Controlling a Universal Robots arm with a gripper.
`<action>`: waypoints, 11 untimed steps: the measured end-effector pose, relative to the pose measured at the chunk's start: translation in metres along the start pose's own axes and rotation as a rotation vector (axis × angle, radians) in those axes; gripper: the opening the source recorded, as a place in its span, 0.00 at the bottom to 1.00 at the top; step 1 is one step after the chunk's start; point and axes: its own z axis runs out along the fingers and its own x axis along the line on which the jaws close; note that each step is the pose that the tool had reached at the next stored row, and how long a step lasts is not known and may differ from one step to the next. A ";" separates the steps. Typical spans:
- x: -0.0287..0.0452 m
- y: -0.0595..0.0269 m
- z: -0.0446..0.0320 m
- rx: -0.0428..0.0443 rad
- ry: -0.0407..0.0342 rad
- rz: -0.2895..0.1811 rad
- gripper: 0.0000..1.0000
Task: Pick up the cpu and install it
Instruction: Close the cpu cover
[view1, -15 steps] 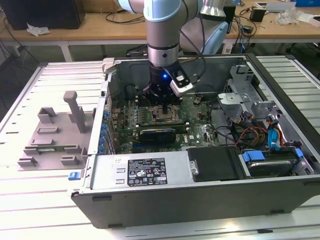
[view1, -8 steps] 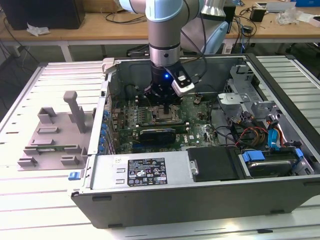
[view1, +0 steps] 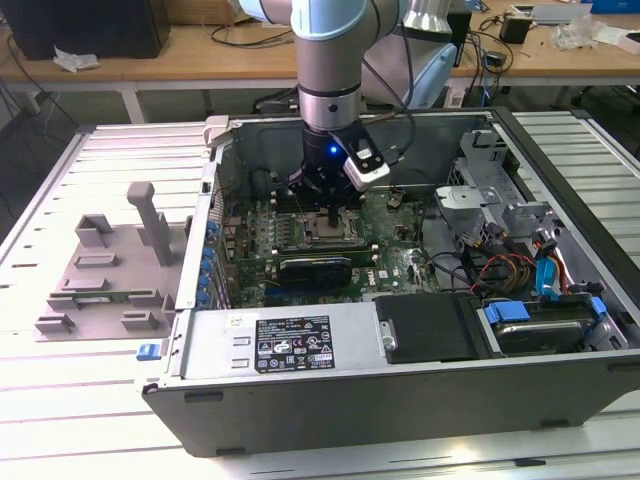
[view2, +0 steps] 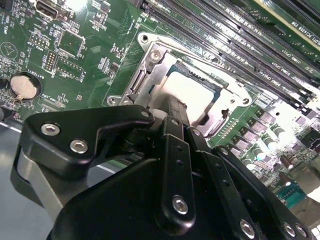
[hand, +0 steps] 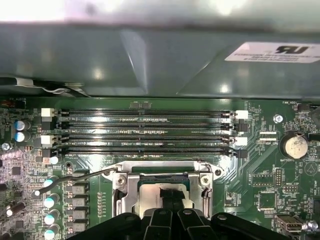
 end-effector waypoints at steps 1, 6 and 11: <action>0.0000 0.0000 -0.0008 -0.0001 0.0000 0.000 0.11; 0.0004 -0.0003 -0.0030 0.0001 0.0001 -0.001 0.11; 0.0097 -0.0069 -0.0030 -0.0016 -0.0007 -0.034 0.11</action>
